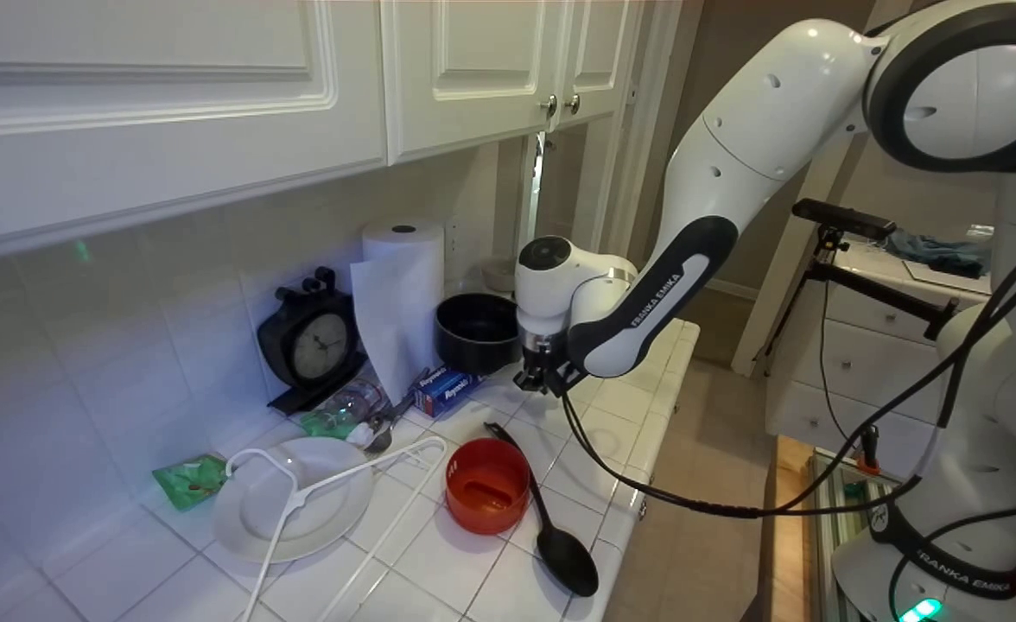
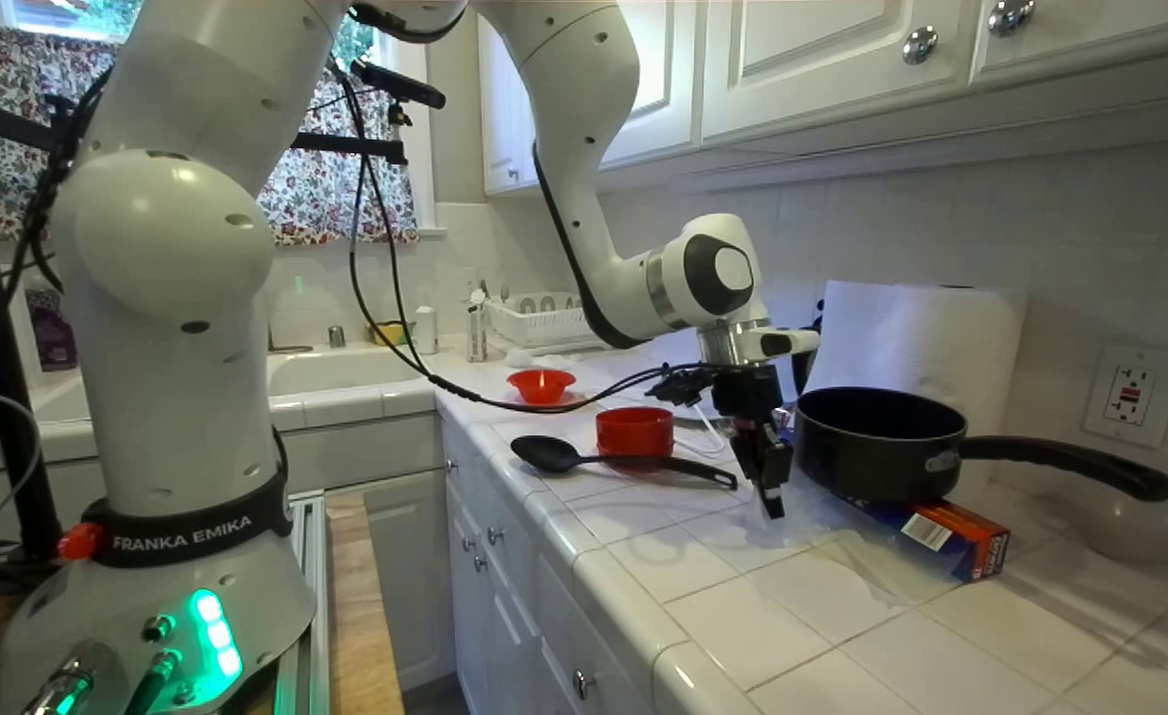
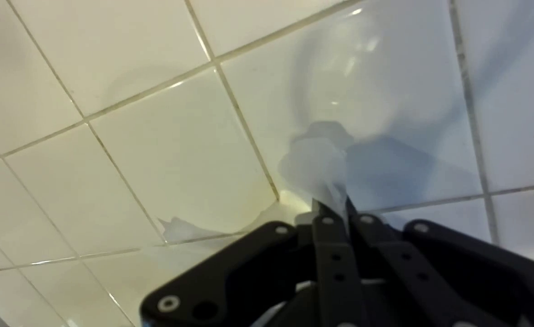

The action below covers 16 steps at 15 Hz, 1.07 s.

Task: Rip off the piece of baking sheet hanging out of the box

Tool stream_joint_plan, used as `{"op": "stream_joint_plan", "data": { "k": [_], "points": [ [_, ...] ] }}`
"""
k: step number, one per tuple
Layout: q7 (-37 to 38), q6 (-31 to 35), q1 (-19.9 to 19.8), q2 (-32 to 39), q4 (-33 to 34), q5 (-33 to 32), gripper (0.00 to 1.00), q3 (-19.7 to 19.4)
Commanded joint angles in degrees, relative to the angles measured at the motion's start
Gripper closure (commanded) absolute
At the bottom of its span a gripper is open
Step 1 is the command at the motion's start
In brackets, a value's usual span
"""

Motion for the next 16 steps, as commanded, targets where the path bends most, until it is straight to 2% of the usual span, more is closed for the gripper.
{"op": "stream_joint_plan", "data": {
  "k": [1, 16],
  "points": [
    [2.4, -0.7, -1.3, -1.4, -1.4, -1.8, 0.97, 0.1],
    [5.3, -0.8, -2.9, -2.0, -2.7, -2.4, 0.97, -1.5]
  ]
}}
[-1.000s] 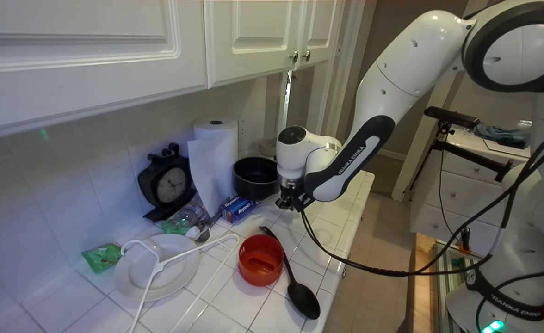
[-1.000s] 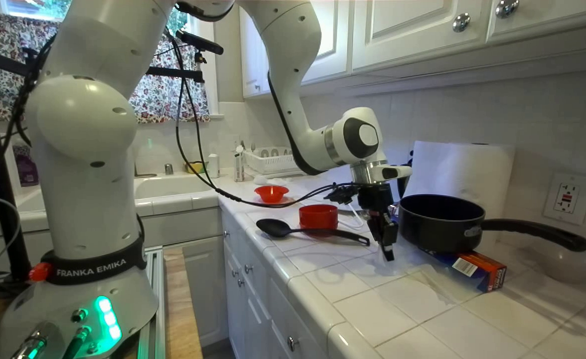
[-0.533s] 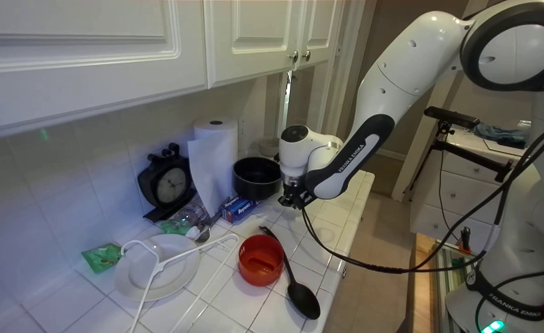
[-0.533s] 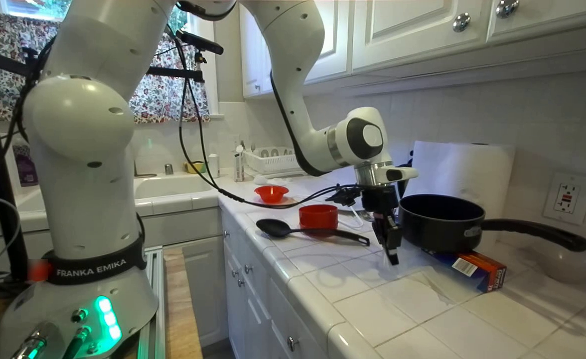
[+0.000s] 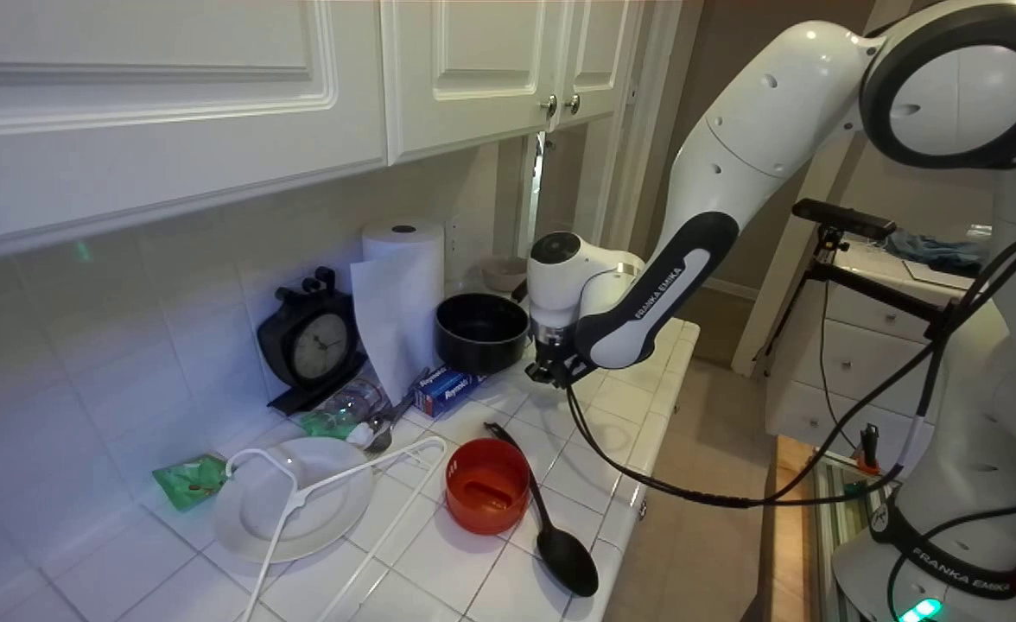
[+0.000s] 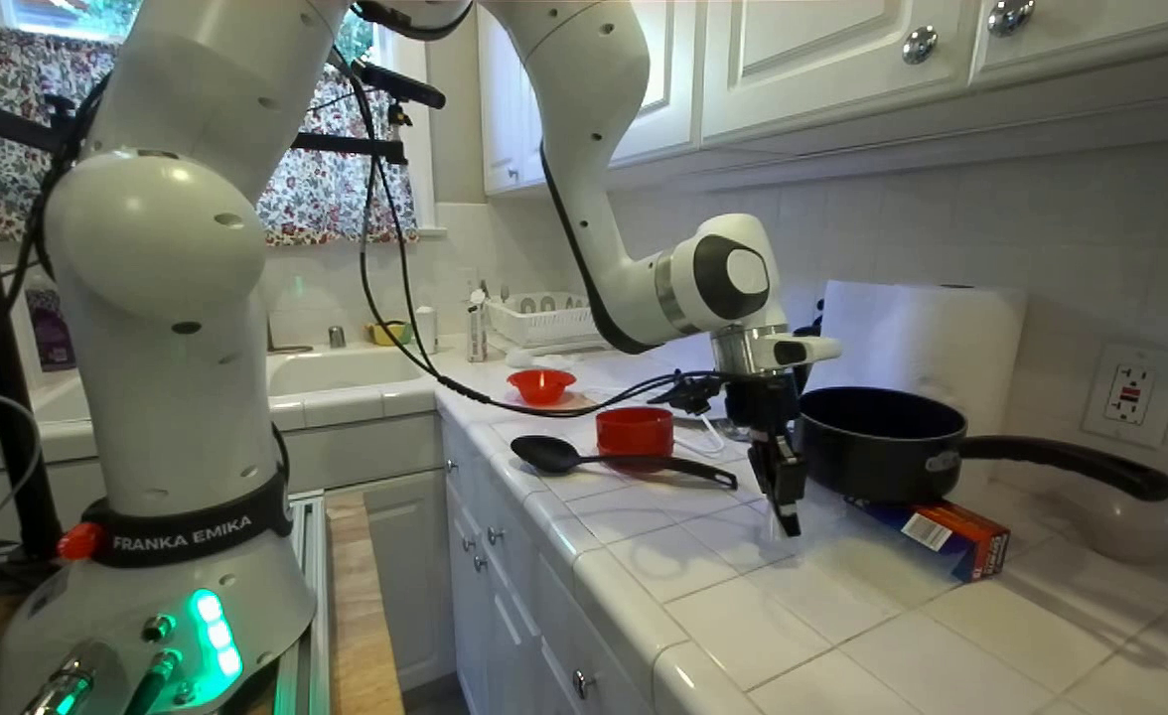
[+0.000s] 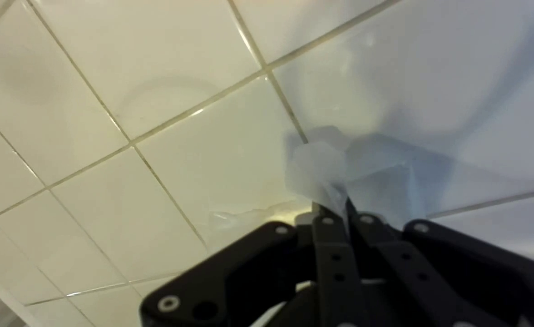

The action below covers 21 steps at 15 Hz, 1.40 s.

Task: Rip off the piece of baking sheet hanging out of the box

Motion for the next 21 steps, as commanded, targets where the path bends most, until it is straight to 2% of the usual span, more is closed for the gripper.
{"op": "stream_joint_plan", "data": {
  "k": [1, 13, 21],
  "points": [
    [2.7, -0.7, -0.4, -1.9, -2.1, -2.6, 0.97, -0.8],
    [6.2, -1.0, -0.7, -3.1, -2.8, -5.5, 0.97, -4.5],
    [8.2, -0.8, -2.9, -4.2, -5.7, -6.5, 0.97, -4.8]
  ]
}}
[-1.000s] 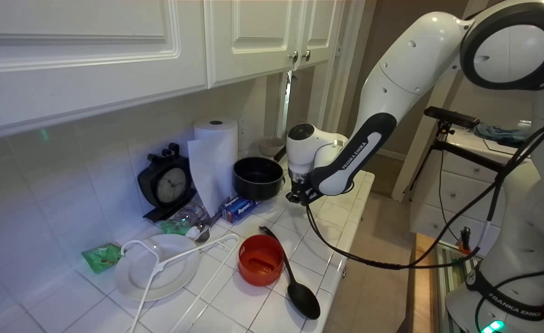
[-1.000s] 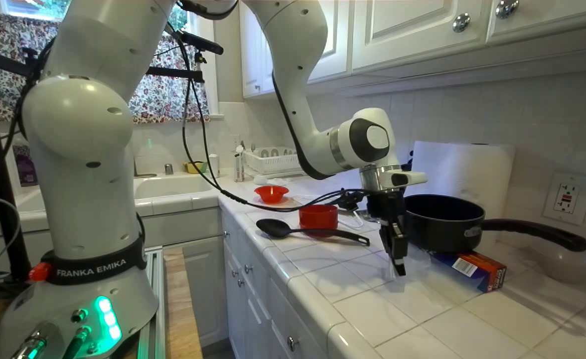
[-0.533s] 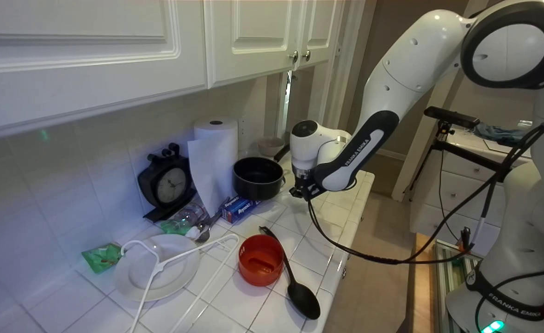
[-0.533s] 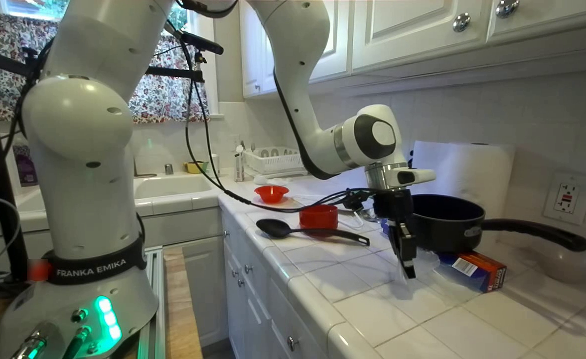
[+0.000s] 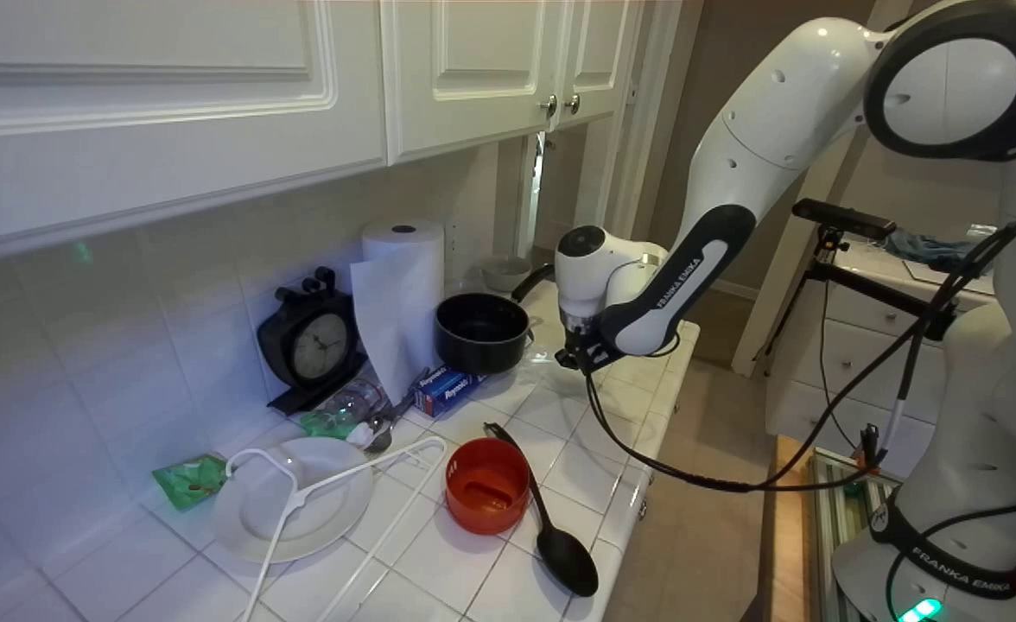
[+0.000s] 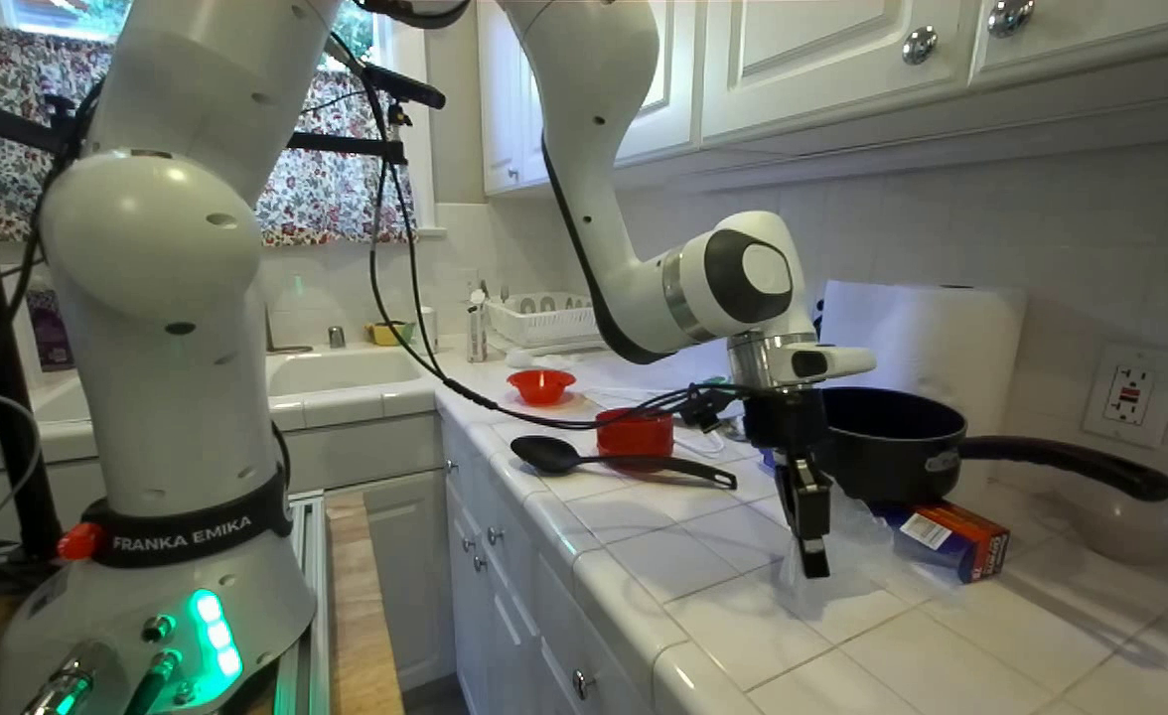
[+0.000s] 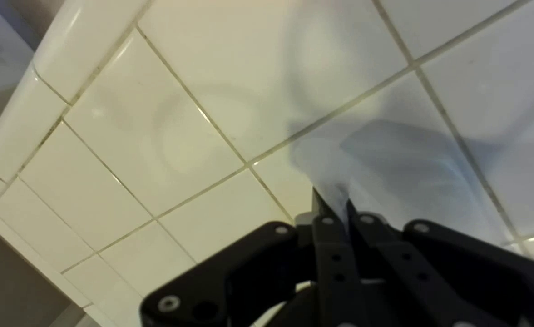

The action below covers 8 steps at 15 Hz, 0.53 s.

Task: Rip off the piece of baking sheet hanging out of the box

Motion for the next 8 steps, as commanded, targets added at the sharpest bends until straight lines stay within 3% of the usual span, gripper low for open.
{"op": "stream_joint_plan", "data": {
  "k": [1, 8],
  "points": [
    [2.7, -0.7, -1.3, -2.8, -2.9, -2.6, 0.97, 0.1],
    [4.4, -1.2, -2.8, -4.5, -3.6, -3.9, 0.97, -0.7]
  ]
}}
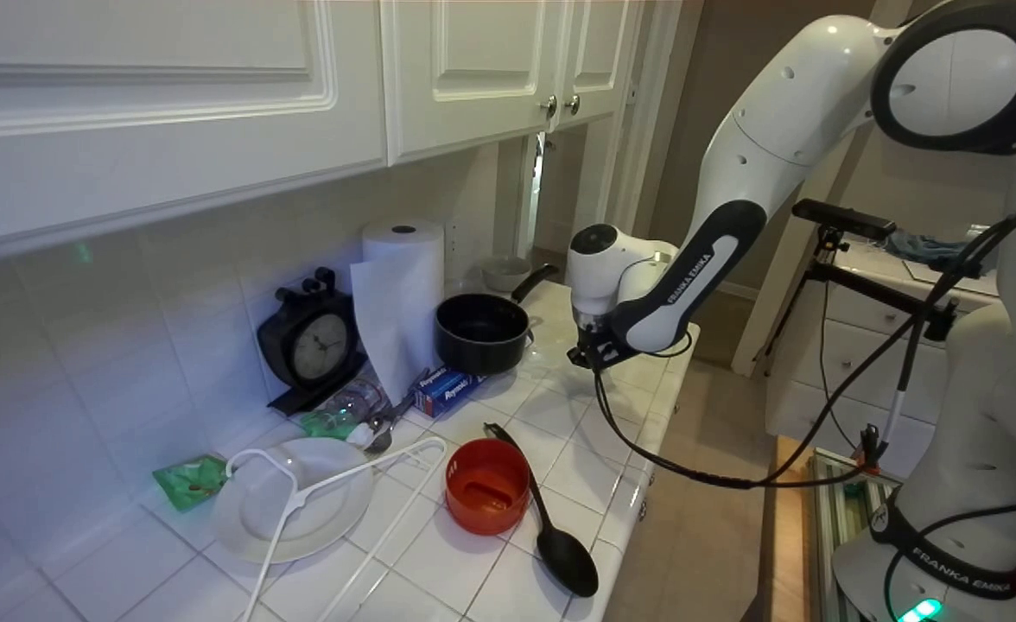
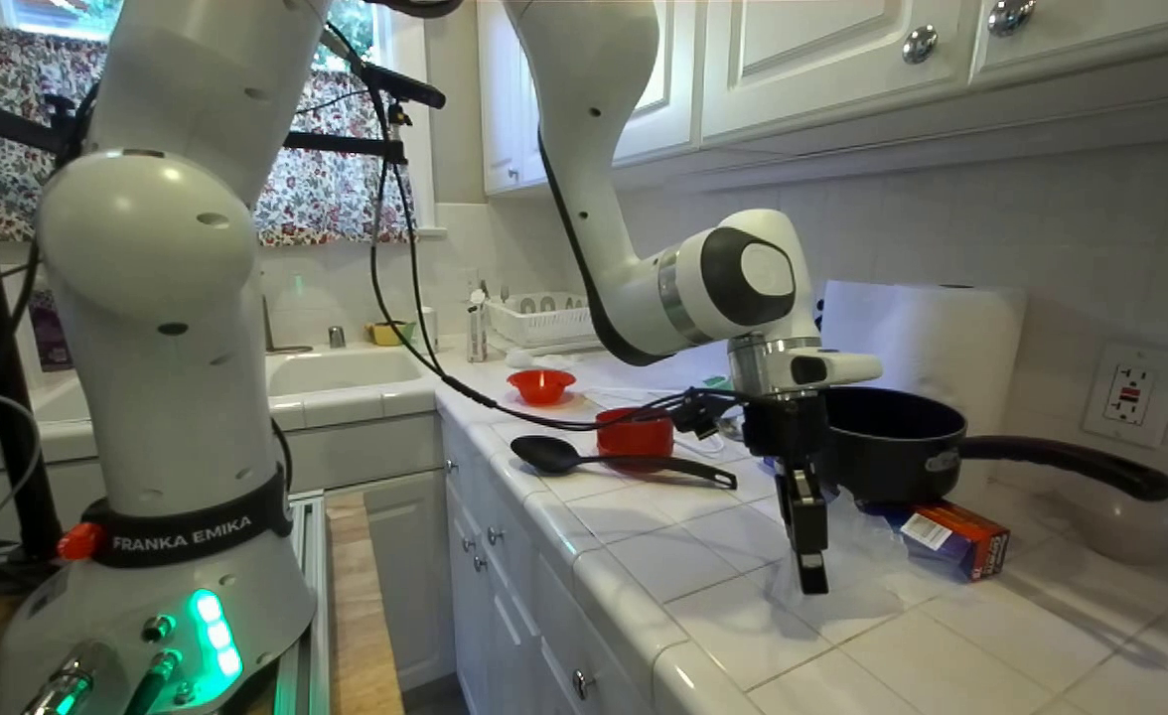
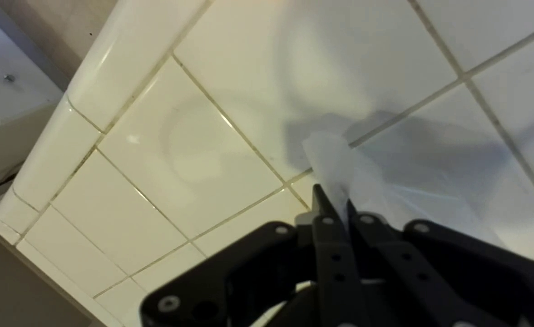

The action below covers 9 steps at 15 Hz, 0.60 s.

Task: Rip off the piece of baking sheet hanging out of the box

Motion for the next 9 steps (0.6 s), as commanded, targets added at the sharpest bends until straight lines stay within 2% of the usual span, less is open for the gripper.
{"op": "stream_joint_plan", "data": {
  "k": [1, 9],
  "points": [
    [3.2, -1.4, -1.0, -3.6, -1.7, -4.1, 0.97, -0.7],
    [6.4, -2.7, -6.1, -7.1, -4.0, -8.2, 0.97, 0.7]
  ]
}}
